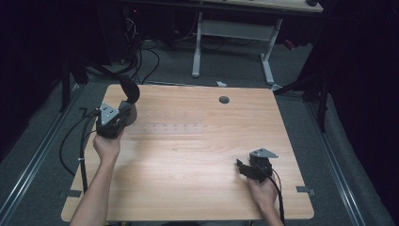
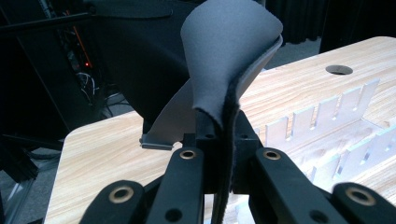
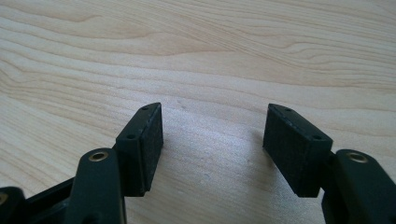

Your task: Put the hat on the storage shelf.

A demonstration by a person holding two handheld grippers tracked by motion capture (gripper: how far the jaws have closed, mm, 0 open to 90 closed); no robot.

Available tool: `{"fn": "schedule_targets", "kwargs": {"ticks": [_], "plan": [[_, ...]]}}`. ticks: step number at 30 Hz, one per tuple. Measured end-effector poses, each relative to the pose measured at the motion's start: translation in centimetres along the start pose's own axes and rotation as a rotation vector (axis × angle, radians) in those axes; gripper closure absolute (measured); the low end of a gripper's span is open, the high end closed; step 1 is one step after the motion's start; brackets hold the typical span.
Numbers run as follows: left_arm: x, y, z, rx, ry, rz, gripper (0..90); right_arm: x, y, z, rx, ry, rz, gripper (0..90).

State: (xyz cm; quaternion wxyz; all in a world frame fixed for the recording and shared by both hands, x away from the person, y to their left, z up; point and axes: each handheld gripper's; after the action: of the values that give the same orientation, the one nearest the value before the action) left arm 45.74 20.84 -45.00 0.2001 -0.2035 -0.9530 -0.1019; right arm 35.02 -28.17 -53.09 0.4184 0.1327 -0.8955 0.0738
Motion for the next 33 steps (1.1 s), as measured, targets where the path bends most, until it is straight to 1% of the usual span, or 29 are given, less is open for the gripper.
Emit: {"fn": "schedule_targets", "kwargs": {"ticks": [5, 9, 14, 16, 17, 19, 21, 22, 24, 26, 31, 33], "plan": [[-0.25, -0.50, 0.05, -0.014, -0.003, 0.000, 85.6, 0.00, 0.00, 0.00, 0.001, 0.000, 0.000, 38.1], [-0.25, -0.84, 0.02, -0.053, 0.002, -0.003, 85.6, 0.00, -0.01, 0.00, 0.001, 0.000, 0.000, 38.1], [-0.24, -0.97, 0.00, -0.064, 0.006, 0.007, 85.7, 0.00, -0.01, 0.00, 0.001, 0.000, -0.001, 38.0], [-0.12, -0.87, 0.05, -0.047, 0.005, 0.013, 85.7, 0.00, -0.01, 0.00, 0.001, 0.000, -0.001, 38.0], [-0.06, -0.71, 0.09, -0.025, 0.003, 0.014, 85.7, 0.00, -0.01, 0.00, 0.001, 0.000, -0.001, 38.0], [0.06, -0.35, 0.08, 0.032, 0.001, 0.017, 85.7, 0.00, -0.01, 0.00, 0.001, 0.000, -0.001, 38.0], [0.09, -0.08, 0.01, 0.065, 0.003, 0.017, 85.7, -0.01, -0.02, 0.00, 0.001, 0.000, -0.001, 38.0], [0.08, -0.03, -0.07, 0.074, 0.008, 0.013, 85.7, -0.01, -0.01, 0.00, 0.001, 0.000, -0.001, 38.0], [0.03, -0.06, -0.31, 0.086, 0.016, 0.005, 85.7, 0.00, -0.01, 0.00, 0.001, 0.000, -0.001, 38.0], [-0.07, -0.26, -0.52, 0.090, 0.018, 0.006, 85.7, 0.00, 0.00, 0.00, 0.000, 0.000, 0.000, 38.0], [-0.49, -0.81, -0.56, 0.064, 0.044, -0.016, 85.6, 0.00, 0.00, 0.00, 0.000, 0.000, 0.000, 37.9], [-0.56, -0.74, -0.29, 0.070, 0.045, -0.016, 85.6, 0.00, 0.00, 0.00, 0.001, 0.000, 0.000, 37.9]]}}
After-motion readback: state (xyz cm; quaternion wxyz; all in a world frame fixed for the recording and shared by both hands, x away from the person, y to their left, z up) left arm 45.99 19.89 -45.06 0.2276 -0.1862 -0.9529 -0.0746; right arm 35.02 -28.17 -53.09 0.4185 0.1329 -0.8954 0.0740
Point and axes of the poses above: each handheld gripper's, and its own axes: x roughly backward along the jaws, z roughly out of its underside, y roughly to its left, and after that the axes turned 7 degrees about y, right-handed
